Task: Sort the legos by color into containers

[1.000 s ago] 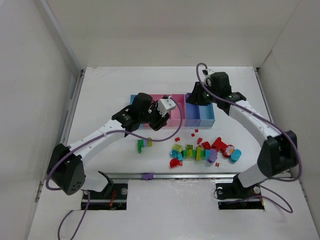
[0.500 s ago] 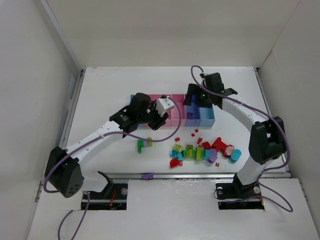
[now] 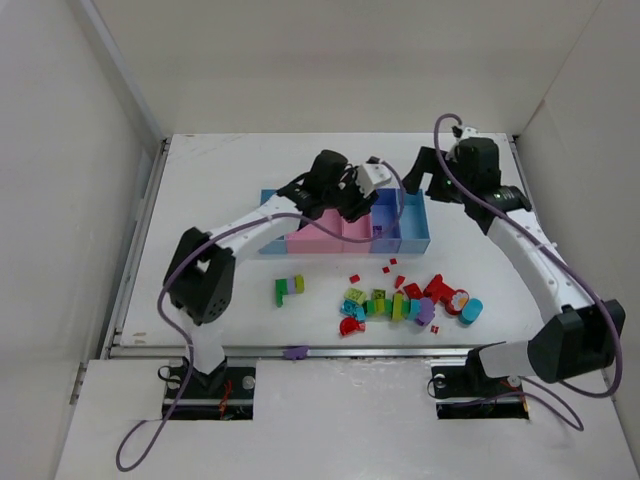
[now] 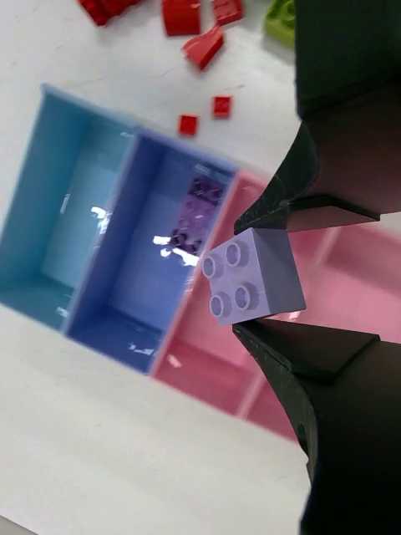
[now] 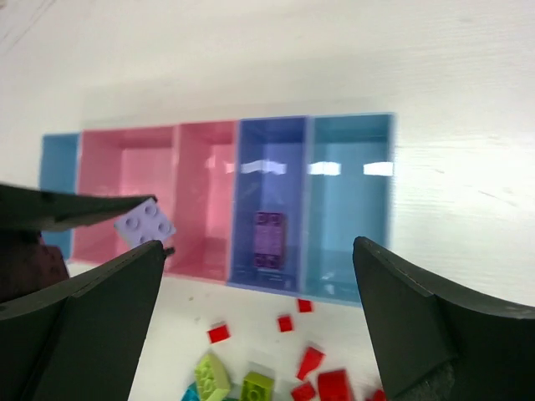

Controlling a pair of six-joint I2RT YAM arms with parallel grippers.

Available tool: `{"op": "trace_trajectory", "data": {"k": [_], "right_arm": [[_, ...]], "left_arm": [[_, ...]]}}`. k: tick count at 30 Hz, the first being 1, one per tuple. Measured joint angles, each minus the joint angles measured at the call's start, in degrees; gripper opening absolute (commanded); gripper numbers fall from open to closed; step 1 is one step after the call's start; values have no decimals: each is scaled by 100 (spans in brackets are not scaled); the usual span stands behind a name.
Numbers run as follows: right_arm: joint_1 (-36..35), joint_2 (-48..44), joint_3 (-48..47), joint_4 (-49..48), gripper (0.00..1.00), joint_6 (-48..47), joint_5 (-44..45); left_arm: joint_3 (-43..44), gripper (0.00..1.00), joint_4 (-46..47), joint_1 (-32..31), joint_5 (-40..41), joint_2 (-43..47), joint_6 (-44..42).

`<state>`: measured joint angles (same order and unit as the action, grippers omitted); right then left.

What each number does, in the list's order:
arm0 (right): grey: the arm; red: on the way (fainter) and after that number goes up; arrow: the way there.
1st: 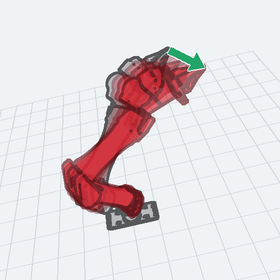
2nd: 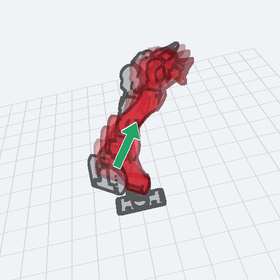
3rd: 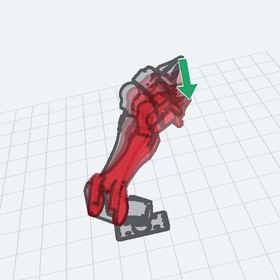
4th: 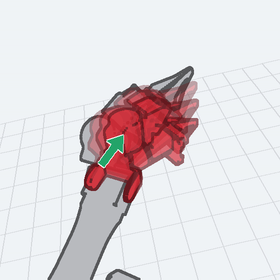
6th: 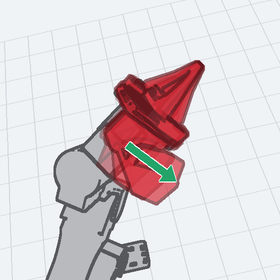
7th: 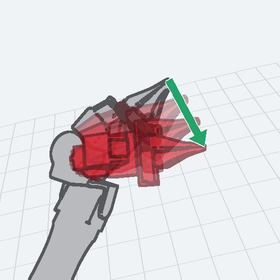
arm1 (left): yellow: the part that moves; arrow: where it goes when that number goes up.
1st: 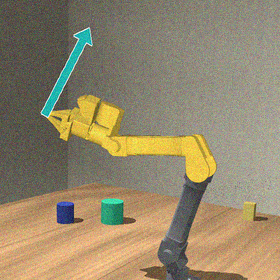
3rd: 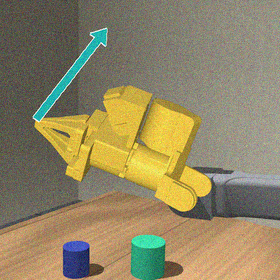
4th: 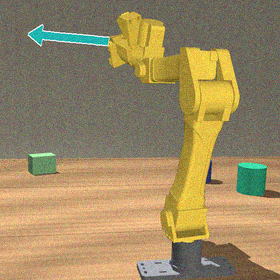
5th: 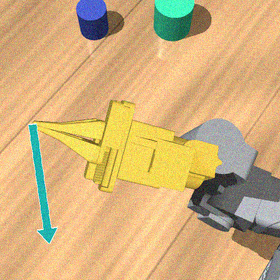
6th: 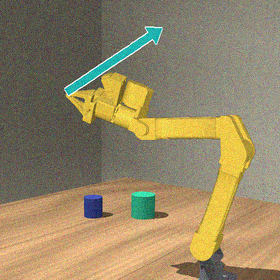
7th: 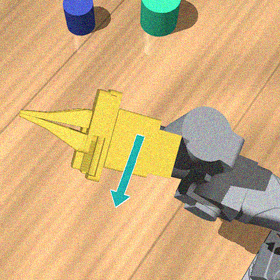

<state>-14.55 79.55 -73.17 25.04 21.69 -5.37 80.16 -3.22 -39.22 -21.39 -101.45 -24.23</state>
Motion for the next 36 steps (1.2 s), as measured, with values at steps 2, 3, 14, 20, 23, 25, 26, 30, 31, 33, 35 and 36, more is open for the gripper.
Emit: {"op": "trace_trajectory", "data": {"k": [2, 3, 14, 20, 23, 25, 26, 30, 31, 33, 35, 36], "right_arm": [[190, -275, 146, 48, 99, -13, 177], [286, -356, 201, 72, 99, -31, 249], [553, -321, 348, 479, 99, -546, 522], [551, -339, 350, 586, 99, -745, 531], [551, -417, 352, 697, 99, -804, 533], [551, -518, 361, 817, 99, -848, 492], [551, -605, 380, 896, 99, -885, 450], [481, -1276, 826, 1049, 99, -1086, 341], [404, -1510, 1012, 1104, 99, -1128, 313], [101, -1939, 1335, 1152, 99, -1193, 186], [-476, -2186, 1464, 1174, 99, -1272, 76], [-841, -2221, 1469, 1137, 99, -1294, 57]], "left_arm": [[533, 5, 87, -55, -31, -555, -33], [767, 5, 122, -87, -42, -807, -44], [1945, 68, 13, -280, -81, -2151, -155], [2037, 78, -72, -339, -63, -2159, -216], [2031, 77, -186, -378, -26, -2107, -205], [1965, 69, -365, -398, 66, -1954, -186], [1904, 66, -507, -407, 111, -1805, -181], [831, 52, -925, -190, 177, -428, -17], [400, 50, -990, 0, 173, 114, 57], [-369, 48, -1113, 595, 219, 1252, 223], [-1058, 46, -1069, 1311, 424, 2321, 402], [-1392, 46, -1049, 1696, 605, 2883, 507]]}}
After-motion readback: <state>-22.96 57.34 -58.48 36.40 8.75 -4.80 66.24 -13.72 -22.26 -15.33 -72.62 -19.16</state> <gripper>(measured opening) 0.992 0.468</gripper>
